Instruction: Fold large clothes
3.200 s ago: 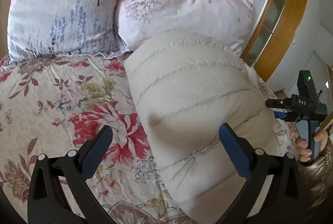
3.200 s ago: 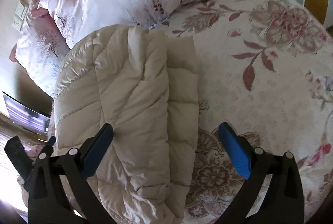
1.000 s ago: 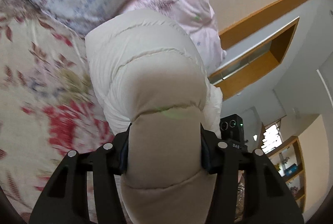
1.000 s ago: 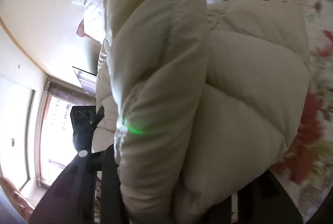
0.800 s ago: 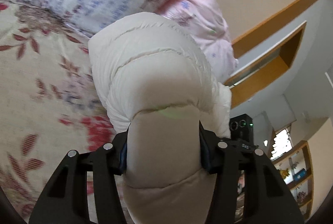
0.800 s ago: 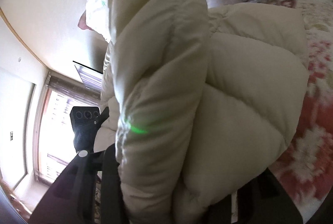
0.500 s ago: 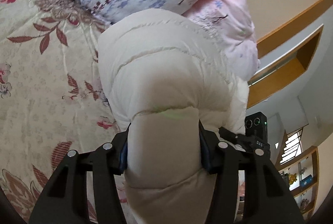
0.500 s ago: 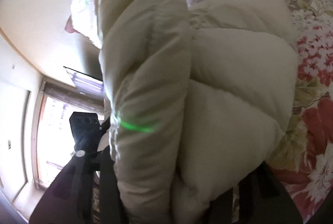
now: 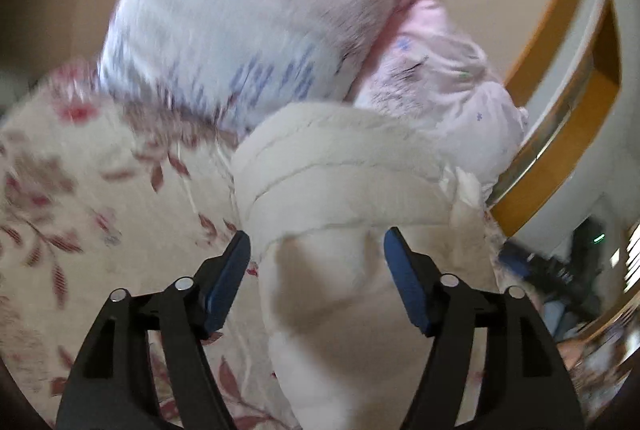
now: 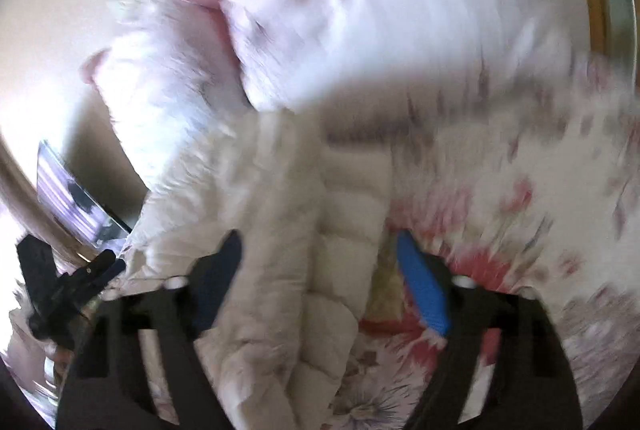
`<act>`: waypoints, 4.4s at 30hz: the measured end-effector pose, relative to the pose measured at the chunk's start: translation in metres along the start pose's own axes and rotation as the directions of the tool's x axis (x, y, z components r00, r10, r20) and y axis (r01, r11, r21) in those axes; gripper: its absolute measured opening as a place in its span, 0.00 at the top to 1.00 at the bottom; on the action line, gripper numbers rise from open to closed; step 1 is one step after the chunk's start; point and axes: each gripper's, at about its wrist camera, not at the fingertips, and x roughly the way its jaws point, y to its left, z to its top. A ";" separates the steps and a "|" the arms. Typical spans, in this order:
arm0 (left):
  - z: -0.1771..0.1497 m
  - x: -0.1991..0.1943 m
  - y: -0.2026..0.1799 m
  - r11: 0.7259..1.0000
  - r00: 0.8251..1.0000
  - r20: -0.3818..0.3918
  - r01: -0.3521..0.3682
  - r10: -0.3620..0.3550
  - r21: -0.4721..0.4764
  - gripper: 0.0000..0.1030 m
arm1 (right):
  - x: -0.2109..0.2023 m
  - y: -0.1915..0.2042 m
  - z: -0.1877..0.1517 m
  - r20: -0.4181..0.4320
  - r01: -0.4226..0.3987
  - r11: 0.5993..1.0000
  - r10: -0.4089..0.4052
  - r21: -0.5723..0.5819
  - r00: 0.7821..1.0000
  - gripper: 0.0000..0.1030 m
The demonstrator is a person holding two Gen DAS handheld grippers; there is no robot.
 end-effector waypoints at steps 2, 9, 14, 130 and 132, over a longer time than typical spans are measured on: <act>-0.008 -0.014 -0.019 0.997 1.000 0.024 0.001 -0.002 0.077 0.30 | -0.014 0.024 -0.010 -0.004 -0.062 0.991 0.062 -0.120 0.998 0.47; -0.048 -0.019 -0.079 0.947 0.999 -0.032 0.047 -0.039 0.317 0.28 | 0.020 0.078 -0.059 -0.192 -0.112 0.959 0.062 -0.261 0.979 0.59; -0.066 0.013 -0.087 0.926 0.991 -0.135 0.047 0.004 0.374 0.28 | 0.057 0.054 -0.065 -0.269 -0.037 0.975 -0.023 -0.218 0.963 0.64; -0.126 -0.001 -0.054 0.904 0.882 -0.247 -0.339 0.402 0.262 0.01 | 0.020 0.060 -0.141 -0.281 0.273 0.924 -0.346 -0.266 0.895 0.02; -0.126 -0.001 -0.054 0.904 0.882 -0.246 -0.338 0.401 0.262 0.01 | 0.020 0.061 -0.141 -0.281 0.273 0.924 -0.346 -0.266 0.895 0.02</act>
